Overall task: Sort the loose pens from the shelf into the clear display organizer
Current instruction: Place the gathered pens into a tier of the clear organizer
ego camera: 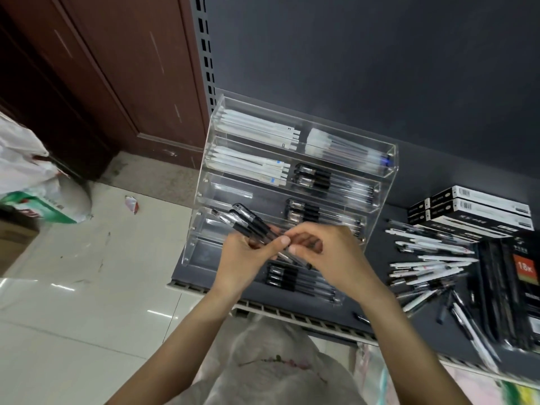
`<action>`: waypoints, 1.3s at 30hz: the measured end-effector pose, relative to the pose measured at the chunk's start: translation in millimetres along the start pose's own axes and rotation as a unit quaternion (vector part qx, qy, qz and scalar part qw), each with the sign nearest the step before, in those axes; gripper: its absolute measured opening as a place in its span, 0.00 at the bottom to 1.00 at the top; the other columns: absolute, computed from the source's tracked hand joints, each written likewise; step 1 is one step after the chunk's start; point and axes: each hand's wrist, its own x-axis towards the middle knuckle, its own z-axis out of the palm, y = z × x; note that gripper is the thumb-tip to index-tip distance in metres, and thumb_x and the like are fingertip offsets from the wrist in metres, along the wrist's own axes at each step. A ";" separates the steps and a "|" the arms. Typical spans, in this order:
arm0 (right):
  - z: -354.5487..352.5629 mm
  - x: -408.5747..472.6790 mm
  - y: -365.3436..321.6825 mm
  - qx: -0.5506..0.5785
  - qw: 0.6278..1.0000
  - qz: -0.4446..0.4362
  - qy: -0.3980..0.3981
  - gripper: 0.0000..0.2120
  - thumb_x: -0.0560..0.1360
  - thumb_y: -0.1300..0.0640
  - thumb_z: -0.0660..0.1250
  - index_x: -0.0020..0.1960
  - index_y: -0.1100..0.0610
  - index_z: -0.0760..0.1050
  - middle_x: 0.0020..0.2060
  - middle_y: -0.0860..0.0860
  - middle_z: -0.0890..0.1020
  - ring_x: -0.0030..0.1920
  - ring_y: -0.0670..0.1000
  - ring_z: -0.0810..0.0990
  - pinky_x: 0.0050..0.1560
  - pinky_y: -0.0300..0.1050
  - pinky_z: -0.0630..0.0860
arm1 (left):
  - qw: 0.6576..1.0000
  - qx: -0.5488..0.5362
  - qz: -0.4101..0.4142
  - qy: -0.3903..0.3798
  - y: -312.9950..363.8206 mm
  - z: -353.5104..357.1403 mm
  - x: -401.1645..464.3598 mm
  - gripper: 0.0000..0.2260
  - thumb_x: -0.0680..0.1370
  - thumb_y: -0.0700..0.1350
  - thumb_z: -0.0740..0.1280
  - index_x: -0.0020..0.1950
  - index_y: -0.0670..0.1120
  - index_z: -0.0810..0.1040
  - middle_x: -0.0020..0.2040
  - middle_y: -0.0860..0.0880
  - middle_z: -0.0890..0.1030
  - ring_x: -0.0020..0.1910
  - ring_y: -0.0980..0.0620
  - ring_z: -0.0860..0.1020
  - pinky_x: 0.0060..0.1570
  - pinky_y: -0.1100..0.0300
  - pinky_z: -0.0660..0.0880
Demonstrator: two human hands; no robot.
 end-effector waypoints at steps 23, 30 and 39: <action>74.9 -67.8 91.2 -0.270 0.960 0.064 0.050 0.13 0.68 0.65 0.74 0.47 0.50 0.84 0.40 0.48 0.84 0.39 0.52 0.83 0.30 0.45 0.79 | 0.981 -0.101 -0.062 0.151 -35.5 -47.6 -35.7 0.06 0.74 0.40 0.70 0.48 0.40 0.76 0.42 0.46 0.78 0.37 0.58 0.79 0.37 0.71 0.75; 65.7 -69.0 82.0 -0.320 0.942 0.088 -0.055 0.25 0.75 0.70 0.59 0.67 0.50 0.72 0.60 0.49 0.78 0.59 0.52 0.76 0.52 0.46 0.77 | 0.987 -0.096 -0.065 0.111 -41.9 -32.0 -45.1 0.05 0.73 0.40 0.71 0.44 0.43 0.75 0.38 0.46 0.79 0.36 0.58 0.81 0.39 0.68 0.77; 68.8 -75.8 26.8 -0.046 0.994 -0.020 0.094 0.07 0.76 0.52 0.67 0.53 0.51 0.79 0.47 0.43 0.82 0.48 0.42 0.78 0.48 0.40 0.76 | 0.996 -0.057 -0.065 0.015 -51.9 -1.9 -58.4 0.05 0.74 0.41 0.71 0.41 0.42 0.76 0.34 0.45 0.79 0.37 0.53 0.81 0.39 0.64 0.78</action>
